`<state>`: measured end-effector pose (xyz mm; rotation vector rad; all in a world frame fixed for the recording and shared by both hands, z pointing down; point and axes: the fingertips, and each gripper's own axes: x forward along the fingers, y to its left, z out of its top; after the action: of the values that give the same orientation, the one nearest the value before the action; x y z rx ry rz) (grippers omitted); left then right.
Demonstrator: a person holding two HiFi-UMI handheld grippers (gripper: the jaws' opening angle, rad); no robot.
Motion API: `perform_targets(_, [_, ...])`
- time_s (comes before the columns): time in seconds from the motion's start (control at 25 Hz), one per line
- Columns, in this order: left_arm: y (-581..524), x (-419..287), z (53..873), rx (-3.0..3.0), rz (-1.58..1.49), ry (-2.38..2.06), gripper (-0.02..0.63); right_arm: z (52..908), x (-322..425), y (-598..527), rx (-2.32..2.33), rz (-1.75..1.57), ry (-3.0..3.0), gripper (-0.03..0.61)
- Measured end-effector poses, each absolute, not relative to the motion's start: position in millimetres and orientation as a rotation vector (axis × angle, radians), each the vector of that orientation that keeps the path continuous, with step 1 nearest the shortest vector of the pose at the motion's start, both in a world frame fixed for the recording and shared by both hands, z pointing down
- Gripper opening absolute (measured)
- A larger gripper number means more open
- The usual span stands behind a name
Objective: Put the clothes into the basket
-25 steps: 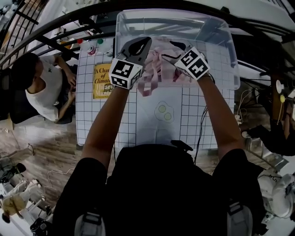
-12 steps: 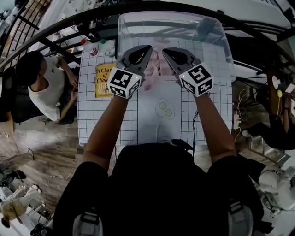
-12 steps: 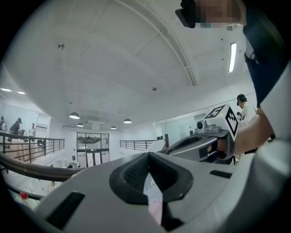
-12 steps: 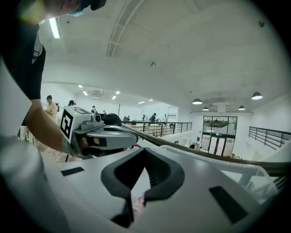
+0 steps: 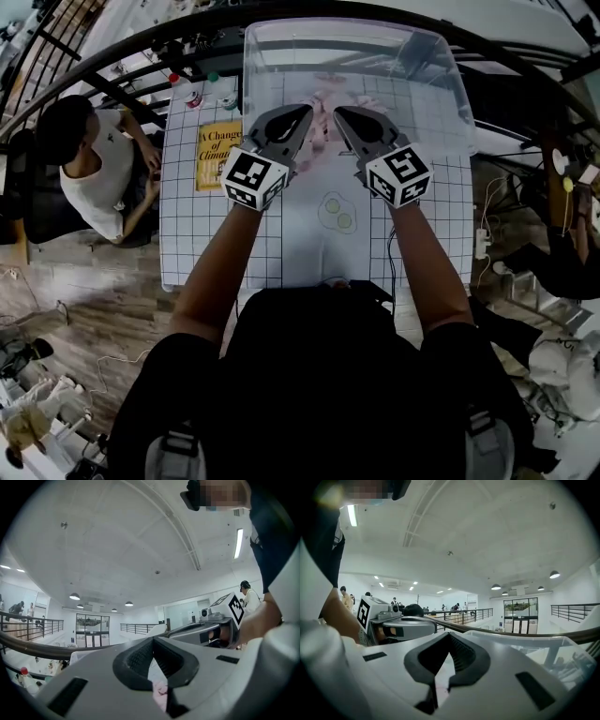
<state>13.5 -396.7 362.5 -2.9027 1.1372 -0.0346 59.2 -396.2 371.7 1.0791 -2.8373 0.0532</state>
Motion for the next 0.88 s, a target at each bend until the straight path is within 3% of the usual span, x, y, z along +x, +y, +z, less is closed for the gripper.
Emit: perform_targets(0.88, [-396,23,381,-2.934,-0.081,1.12,0.003,391,69,-401,1.117,0.111,-2.809,0.017])
